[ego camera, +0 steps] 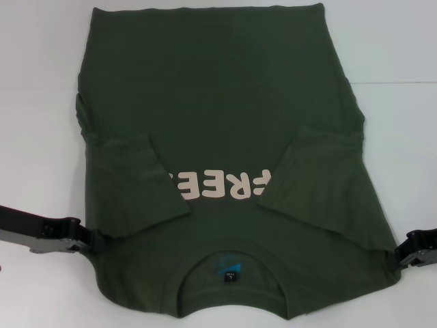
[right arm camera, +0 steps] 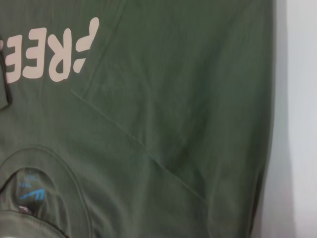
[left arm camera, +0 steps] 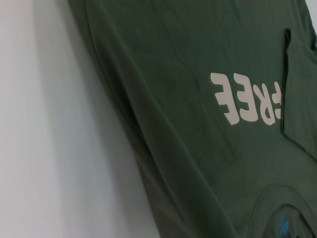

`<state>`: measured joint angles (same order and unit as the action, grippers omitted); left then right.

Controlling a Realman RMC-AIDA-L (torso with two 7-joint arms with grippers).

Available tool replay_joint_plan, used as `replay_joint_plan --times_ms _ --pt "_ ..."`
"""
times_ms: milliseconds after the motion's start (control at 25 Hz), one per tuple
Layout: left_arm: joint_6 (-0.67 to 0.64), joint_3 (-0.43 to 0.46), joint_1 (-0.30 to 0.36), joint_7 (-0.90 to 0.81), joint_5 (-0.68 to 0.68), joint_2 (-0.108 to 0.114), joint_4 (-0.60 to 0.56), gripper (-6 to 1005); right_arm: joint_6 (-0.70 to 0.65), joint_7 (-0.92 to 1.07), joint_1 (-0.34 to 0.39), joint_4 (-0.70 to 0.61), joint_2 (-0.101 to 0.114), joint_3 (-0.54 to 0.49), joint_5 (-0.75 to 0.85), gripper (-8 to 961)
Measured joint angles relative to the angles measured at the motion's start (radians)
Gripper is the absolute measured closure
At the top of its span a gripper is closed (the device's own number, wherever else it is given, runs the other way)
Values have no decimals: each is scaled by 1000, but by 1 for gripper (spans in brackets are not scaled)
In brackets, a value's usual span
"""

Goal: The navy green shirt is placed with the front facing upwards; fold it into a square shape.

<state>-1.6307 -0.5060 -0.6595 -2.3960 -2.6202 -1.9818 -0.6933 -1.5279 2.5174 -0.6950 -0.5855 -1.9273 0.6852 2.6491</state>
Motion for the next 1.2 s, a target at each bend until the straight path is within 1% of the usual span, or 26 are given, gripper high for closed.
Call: replay_joint_plan --times_ms 280,440,720,880,1080,1200 --pt "1 0 0 0 0 0 0 947 -1 -11 -1 -4 -1 13 0 844" --pt "2 2 2 7 6 0 0 946 -13 -28 3 -7 1 2 -7 910" --pt "2 4 13 15 25 0 -1 946 -48 -87 28 -8 11 -44 -83 910" --pt "1 8 17 16 26 1 -5 947 -61 -125 40 -6 15 -90 -98 909" --pt "-1 48 22 53 26 7 -2 947 -95 -200 55 0 18 -155 -116 909" --pt "-4 66 36 84 26 7 -1 946 -121 -249 73 0 23 -176 -150 909"
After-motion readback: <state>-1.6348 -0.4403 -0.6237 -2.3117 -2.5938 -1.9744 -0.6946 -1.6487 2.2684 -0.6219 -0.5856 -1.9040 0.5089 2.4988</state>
